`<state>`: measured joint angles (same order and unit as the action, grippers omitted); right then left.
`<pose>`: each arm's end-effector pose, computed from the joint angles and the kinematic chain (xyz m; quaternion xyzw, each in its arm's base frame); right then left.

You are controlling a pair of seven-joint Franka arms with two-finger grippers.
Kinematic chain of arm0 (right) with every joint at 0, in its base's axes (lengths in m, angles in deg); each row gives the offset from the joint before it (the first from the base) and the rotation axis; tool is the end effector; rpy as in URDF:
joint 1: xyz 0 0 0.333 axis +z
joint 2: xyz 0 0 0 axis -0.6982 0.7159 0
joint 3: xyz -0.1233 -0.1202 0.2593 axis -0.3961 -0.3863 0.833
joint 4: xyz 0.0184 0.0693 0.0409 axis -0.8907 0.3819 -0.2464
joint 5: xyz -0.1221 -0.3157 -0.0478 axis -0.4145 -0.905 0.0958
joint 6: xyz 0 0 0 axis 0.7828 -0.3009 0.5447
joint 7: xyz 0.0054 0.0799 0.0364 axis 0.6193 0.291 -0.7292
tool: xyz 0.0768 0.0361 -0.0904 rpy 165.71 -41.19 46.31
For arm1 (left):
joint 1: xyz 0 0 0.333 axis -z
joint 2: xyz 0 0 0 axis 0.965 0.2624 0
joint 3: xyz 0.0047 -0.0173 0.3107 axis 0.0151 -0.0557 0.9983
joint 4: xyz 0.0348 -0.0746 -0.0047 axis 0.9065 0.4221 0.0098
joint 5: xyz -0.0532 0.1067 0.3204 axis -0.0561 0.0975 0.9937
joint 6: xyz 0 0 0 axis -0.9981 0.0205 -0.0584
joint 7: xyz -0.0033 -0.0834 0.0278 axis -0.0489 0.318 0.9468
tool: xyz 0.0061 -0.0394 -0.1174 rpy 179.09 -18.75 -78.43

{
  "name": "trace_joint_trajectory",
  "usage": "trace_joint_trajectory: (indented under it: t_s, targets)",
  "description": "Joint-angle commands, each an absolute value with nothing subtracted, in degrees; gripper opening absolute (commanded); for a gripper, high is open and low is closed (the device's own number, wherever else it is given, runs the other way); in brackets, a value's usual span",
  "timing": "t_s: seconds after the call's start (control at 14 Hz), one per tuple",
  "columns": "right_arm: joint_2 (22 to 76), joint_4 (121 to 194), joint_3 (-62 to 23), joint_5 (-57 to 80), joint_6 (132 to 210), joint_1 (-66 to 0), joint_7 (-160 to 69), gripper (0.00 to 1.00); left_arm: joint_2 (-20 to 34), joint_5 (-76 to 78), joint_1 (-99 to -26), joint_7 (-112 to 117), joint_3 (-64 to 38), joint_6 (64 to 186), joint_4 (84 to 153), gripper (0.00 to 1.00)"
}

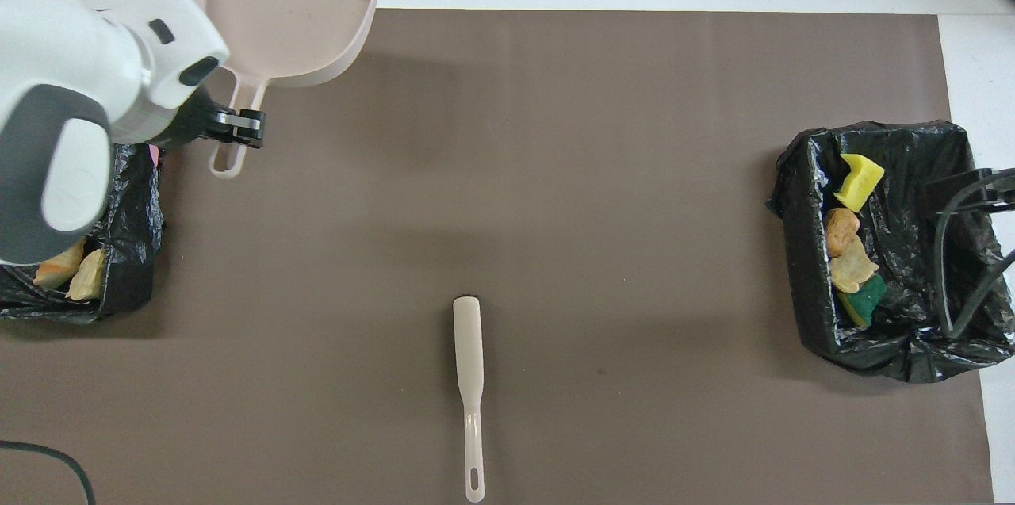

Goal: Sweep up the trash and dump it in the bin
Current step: 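Set the dustpan down beside the brush with the left gripper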

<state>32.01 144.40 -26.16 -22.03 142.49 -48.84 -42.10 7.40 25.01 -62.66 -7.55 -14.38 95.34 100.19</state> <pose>0.4894 -0.0435 0.6087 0.9996 0.0067 -0.0074 0.0274 0.5586 -0.1661 0.5281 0.9936 -0.0930 0.0574 0.0297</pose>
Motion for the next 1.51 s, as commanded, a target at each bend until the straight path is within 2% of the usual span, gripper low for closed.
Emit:
trace_joint_trajectory:
  t_s: [0.0,0.22,0.36,0.5,0.72,1.15,1.22,1.29,1.36,1.43]
  targets:
    - [30.8,146.4,-25.6,-20.2,142.4,-48.9,-41.9,1.00,7.8,24.1,-56.9,-3.8,-13.3,102.5,105.5,0.00]
    - [30.2,147.0,-25.5,-20.2,141.4,-48.2,-41.8,1.00,13.5,24.1,-50.8,-3.0,-13.3,109.8,106.5,0.00]
    - [30.4,146.8,-25.5,-20.0,141.7,-48.9,-41.9,1.00,14.4,22.5,-47.6,-1.5,-13.3,113.9,110.4,0.00]
    - [30.4,146.8,-25.4,-19.9,141.8,-48.5,-41.9,1.00,13.3,22.0,-45.9,0.9,-13.3,119.1,116.6,0.00]
    - [30.3,146.8,-25.1,-19.9,141.7,-48.2,-41.9,1.00,13.7,22.0,-43.8,2.0,-13.5,121.5,119.9,0.00]
    - [30.3,146.8,-25.0,-19.9,141.7,-48.2,-41.9,1.00,13.7,21.7,-42.1,12.3,-13.5,122.0,120.2,0.00]
    - [30.3,146.8,-25.1,-19.9,141.7,-48.2,-41.9,1.00,13.4,21.7,-42.2,13.0,-13.5,121.7,120.2,0.06]
    - [30.3,146.8,-25.1,-19.9,141.7,-48.2,-41.9,1.00,13.1,21.4,-42.3,13.9,-13.5,121.5,120.1,0.48]
    - [30.3,146.8,-25.1,-19.9,141.7,-48.3,-41.9,1.00,12.5,21.3,-42.7,13.7,-13.4,121.1,120.1,0.99]
    - [30.3,146.8,-25.1,-19.9,141.7,-48.2,-41.9,1.00,11.3,21.3,-43.1,14.1,-13.3,120.1,120.1,1.00]
